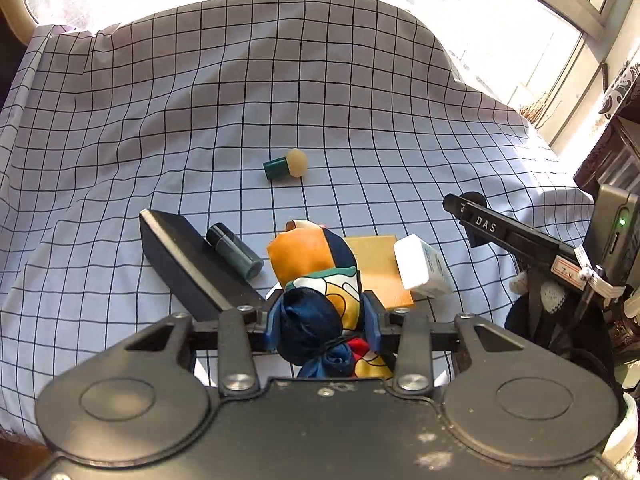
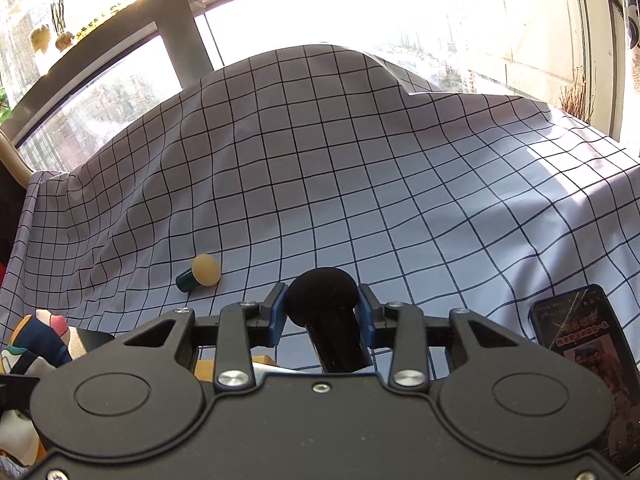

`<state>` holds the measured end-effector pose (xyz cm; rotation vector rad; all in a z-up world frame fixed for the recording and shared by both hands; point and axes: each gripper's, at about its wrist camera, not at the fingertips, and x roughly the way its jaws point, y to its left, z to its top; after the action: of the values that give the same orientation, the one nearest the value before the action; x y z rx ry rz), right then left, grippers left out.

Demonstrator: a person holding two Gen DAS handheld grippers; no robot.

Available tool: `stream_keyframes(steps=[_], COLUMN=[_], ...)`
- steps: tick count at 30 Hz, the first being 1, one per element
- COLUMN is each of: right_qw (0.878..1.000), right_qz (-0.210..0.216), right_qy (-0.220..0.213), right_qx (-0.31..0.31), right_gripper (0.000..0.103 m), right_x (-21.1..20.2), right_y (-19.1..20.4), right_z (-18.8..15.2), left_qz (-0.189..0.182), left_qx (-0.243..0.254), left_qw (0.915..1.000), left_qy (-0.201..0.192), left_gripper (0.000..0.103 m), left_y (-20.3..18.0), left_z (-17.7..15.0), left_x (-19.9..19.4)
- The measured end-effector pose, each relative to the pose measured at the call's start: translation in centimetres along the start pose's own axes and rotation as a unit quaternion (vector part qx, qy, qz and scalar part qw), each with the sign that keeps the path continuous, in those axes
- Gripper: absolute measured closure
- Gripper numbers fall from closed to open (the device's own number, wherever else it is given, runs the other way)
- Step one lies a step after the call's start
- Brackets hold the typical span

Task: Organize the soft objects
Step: 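Carry the scarf and brush into the gold tray and open both tools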

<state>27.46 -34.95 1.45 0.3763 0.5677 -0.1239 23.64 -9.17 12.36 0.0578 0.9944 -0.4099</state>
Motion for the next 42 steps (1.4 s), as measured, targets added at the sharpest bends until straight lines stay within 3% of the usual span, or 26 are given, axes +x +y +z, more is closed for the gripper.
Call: stream_keyframes(steps=[11, 17, 24, 33, 42], right_qw=[0.997, 0.997, 0.998, 0.992, 0.988], right_qz=[0.021, 0.056, 0.066, 0.075, 0.082], right_qy=[-0.070, -0.051, 0.005, 0.087, 0.093], right_qx=[-0.017, 0.001, -0.018, -0.060, -0.093], right_gripper=[0.065, 0.065, 0.065, 0.065, 0.065], right_x=[-5.4, -11.9, -18.5, -21.2, -21.7], right_y=[1.1, 1.6, 3.3, 5.9, 8.6], right_z=[-3.9, -9.2, -13.8, -15.9, -16.2], left_qz=[0.034, 0.036, 0.049, 0.053, 0.066], left_qx=[-0.021, -0.034, -0.045, -0.066, -0.061], left_qw=[0.9992, 0.9988, 0.9978, 0.9957, 0.9950], left_qy=[-0.004, 0.000, 0.008, 0.038, 0.042], left_gripper=[0.066, 0.066, 0.065, 0.065, 0.064], left_y=[2.9, 4.0, 4.8, 6.2, 7.2], left_z=[-11.5, -15.2, -17.6, -19.1, -17.5], left_x=[-6.6, -7.7, -7.2, -4.6, -2.5])
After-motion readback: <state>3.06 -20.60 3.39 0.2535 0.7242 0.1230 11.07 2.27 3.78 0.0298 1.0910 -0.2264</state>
